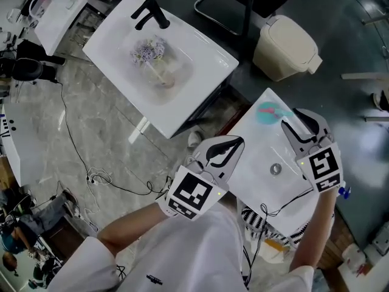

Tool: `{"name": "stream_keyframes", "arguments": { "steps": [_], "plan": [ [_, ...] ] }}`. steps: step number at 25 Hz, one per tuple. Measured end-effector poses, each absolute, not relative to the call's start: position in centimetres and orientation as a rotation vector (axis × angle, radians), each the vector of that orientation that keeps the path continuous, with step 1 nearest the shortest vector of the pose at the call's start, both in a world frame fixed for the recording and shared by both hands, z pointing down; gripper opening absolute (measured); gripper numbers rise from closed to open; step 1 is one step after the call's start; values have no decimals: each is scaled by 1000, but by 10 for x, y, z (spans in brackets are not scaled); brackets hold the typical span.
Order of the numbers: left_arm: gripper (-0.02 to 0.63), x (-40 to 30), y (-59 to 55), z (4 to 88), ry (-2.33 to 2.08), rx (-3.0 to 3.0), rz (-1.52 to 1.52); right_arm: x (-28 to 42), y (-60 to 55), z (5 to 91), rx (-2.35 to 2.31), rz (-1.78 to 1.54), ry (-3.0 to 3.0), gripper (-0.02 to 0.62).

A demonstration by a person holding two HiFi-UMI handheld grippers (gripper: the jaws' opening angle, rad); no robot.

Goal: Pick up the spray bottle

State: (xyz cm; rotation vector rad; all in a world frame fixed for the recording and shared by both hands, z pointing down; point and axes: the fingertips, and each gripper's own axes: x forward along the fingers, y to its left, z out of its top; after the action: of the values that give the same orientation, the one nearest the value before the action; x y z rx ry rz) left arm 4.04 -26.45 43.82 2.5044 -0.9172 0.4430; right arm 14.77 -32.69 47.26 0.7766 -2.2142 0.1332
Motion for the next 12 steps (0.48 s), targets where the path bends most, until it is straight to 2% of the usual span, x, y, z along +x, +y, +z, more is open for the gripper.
{"name": "stream_keyframes", "arguments": {
  "steps": [12],
  "plan": [
    [5, 34, -269, 449, -937, 2477, 461, 142, -331, 513, 522, 46, -2170, 149]
  ]
}}
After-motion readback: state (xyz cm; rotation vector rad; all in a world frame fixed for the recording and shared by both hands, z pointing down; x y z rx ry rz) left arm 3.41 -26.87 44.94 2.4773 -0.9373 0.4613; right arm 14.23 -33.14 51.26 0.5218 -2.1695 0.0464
